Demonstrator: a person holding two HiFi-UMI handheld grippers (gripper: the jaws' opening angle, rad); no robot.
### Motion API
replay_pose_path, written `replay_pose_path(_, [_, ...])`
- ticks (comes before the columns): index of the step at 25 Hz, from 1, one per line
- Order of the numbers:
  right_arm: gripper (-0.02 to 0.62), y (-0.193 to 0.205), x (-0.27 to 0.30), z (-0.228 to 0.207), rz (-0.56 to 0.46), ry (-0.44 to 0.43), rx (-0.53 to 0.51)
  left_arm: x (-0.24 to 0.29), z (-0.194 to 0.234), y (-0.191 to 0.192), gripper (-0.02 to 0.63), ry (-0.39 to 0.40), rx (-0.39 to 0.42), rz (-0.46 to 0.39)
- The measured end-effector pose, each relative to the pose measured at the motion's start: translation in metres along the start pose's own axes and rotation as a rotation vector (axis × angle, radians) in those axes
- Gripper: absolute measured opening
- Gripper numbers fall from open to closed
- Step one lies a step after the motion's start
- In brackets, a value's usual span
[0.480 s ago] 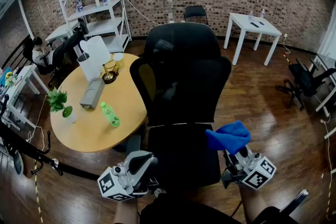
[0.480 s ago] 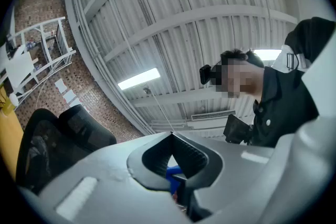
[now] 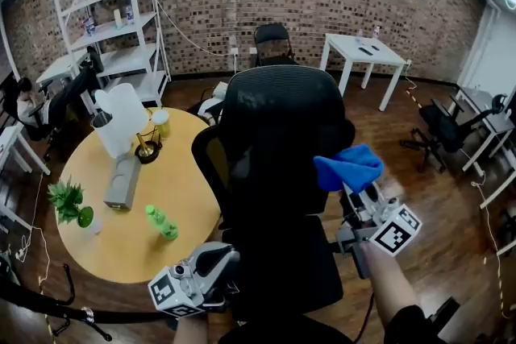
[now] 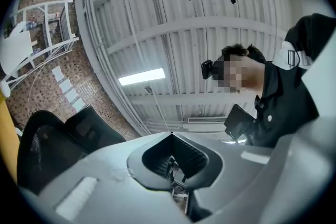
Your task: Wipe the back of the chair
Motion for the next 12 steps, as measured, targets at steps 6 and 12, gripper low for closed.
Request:
replay_pose_path(6, [0.054, -0.012, 0.093, -0.011, 0.028, -0.13, 0.024, -0.004, 0.007, -0.011, -0.008, -0.084, 0.049, -0.006])
replay_pose_path(12, [0.054, 0.002, 0.2, -0.028, 0.023, -0.224, 0.296, -0.02, -0.002, -0.022, -0.008, -0.211, 0.138, -0.018])
Point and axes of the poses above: the fingertips, and each gripper's own axes: x forward along the fingers, z to its left, y out of its underside, the point moved 10 cm from there along -x, backward along the fingers, and after that the axes turned 5 degrees about y, right-handed, at the moved point
